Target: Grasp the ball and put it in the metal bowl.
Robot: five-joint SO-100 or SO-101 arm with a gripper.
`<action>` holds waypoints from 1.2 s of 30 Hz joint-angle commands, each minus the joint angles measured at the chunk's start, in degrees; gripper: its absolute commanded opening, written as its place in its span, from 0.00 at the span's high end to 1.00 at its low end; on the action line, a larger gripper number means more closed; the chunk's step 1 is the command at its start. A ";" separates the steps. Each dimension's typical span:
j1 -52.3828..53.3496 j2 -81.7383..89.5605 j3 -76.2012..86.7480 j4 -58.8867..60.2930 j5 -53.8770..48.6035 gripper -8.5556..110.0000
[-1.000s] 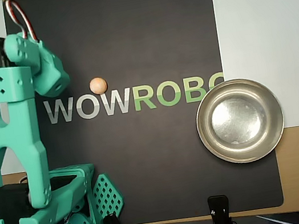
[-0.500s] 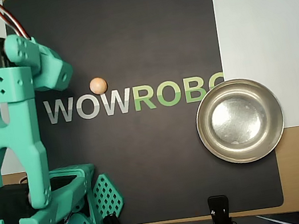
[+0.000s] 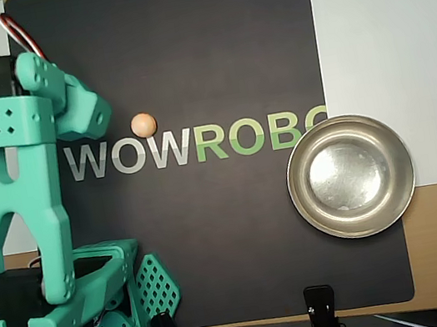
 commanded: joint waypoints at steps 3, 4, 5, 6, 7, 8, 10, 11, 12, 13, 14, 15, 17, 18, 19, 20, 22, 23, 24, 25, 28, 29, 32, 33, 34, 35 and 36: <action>0.79 0.35 0.09 -0.44 -0.35 0.89; 0.79 0.35 0.09 -0.44 -0.35 0.89; 0.79 0.35 0.09 -0.44 -0.35 0.89; 0.79 0.35 0.09 -0.44 -0.35 0.89; 0.88 0.35 0.09 -0.44 -0.35 0.89; 0.88 0.35 0.09 -0.44 -0.62 0.89; 1.49 0.35 0.26 -0.35 -2.90 0.89; 1.93 0.62 0.70 -0.35 -4.22 0.89; 2.37 0.79 1.32 -0.44 -5.45 0.89; 2.46 0.97 1.93 -0.44 -6.50 0.89; 2.90 1.05 2.55 -0.44 -7.21 0.89; 3.34 1.05 3.16 -0.44 -7.91 0.89; 4.13 1.14 3.78 -0.53 -8.79 0.89; 4.31 1.14 3.87 -0.97 -9.05 0.89; 4.75 1.14 3.87 -1.67 -9.05 0.89; 5.27 1.14 3.87 -2.46 -9.23 0.89; 5.89 1.05 3.96 -3.87 -9.40 0.88; 6.15 1.05 4.31 -4.57 -9.40 0.88; 6.42 1.05 5.01 -5.27 -9.40 0.88; 6.59 1.14 5.80 -5.89 -9.49 0.88; 6.94 1.23 8.09 -7.91 -9.49 0.88; 6.94 1.23 8.70 -8.53 -9.49 0.88; 7.03 1.23 10.02 -9.67 -9.49 0.88; 7.03 1.23 10.28 -9.76 -9.49 0.88; 7.03 1.23 10.37 -9.76 -9.49 0.88; 7.03 1.23 10.37 -9.76 -9.49 0.88; 7.12 1.23 10.37 -9.76 -9.49 0.88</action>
